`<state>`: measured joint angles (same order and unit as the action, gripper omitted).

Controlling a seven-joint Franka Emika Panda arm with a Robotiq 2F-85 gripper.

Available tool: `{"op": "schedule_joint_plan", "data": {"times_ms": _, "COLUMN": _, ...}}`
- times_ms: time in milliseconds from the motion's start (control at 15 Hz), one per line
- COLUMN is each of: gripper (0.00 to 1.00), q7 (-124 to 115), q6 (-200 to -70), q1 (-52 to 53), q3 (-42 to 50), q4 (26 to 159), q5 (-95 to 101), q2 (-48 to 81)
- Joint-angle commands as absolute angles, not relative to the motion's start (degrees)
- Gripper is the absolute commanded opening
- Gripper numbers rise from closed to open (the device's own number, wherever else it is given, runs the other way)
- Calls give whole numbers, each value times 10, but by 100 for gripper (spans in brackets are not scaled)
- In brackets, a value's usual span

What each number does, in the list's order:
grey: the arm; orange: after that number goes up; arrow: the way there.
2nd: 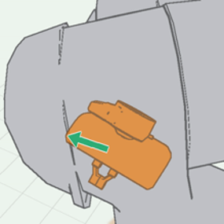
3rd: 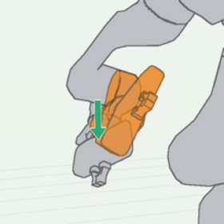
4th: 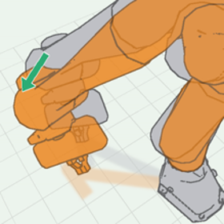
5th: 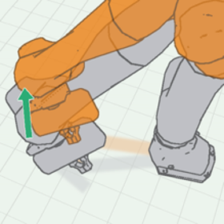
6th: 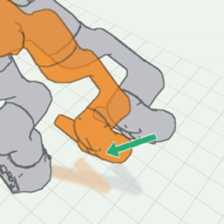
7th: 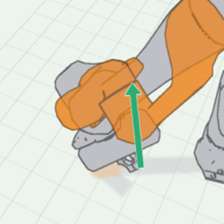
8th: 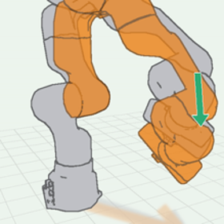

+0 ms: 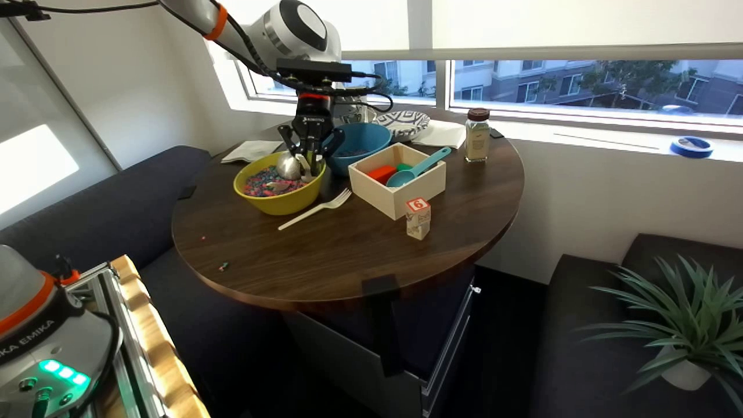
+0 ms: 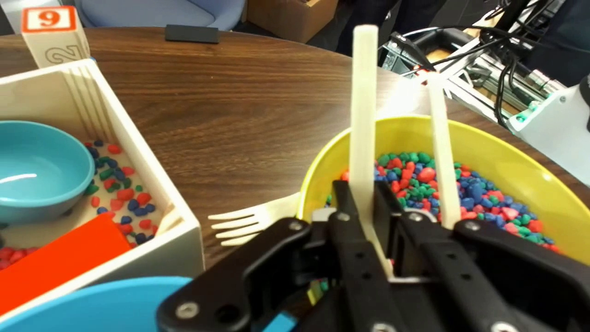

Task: Use the white spoon to place some cereal from the yellow bowl into the blue bowl.

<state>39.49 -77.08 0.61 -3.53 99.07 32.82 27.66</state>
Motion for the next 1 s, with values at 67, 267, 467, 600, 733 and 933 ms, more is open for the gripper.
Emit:
{"op": "schedule_joint_plan", "data": {"times_ms": 67, "gripper": 4, "q7": 442, "q6": -809, "q1": 2, "q3": -47, "q4": 1022, "q5": 366, "q2": 253}}
{"op": "schedule_joint_plan", "data": {"times_ms": 267, "gripper": 4, "q7": 479, "q6": -833, "q1": -2, "q3": -50, "q4": 1041, "q5": 377, "q2": 237}}
{"op": "schedule_joint_plan", "data": {"times_ms": 467, "gripper": 4, "q7": 524, "q6": -863, "q1": -5, "q3": -50, "q4": 1064, "q5": 383, "q2": 218}}
{"op": "schedule_joint_plan", "data": {"times_ms": 600, "gripper": 4, "q7": 554, "q6": -887, "q1": -6, "q3": -50, "q4": 1079, "q5": 387, "q2": 205}}
{"op": "schedule_joint_plan", "data": {"times_ms": 733, "gripper": 4, "q7": 582, "q6": -914, "q1": -7, "q3": -49, "q4": 1093, "q5": 387, "q2": 193}}
{"op": "schedule_joint_plan", "data": {"times_ms": 933, "gripper": 4, "q7": 612, "q6": -945, "q1": -5, "q3": -46, "q4": 1111, "q5": 392, "q2": 176}}
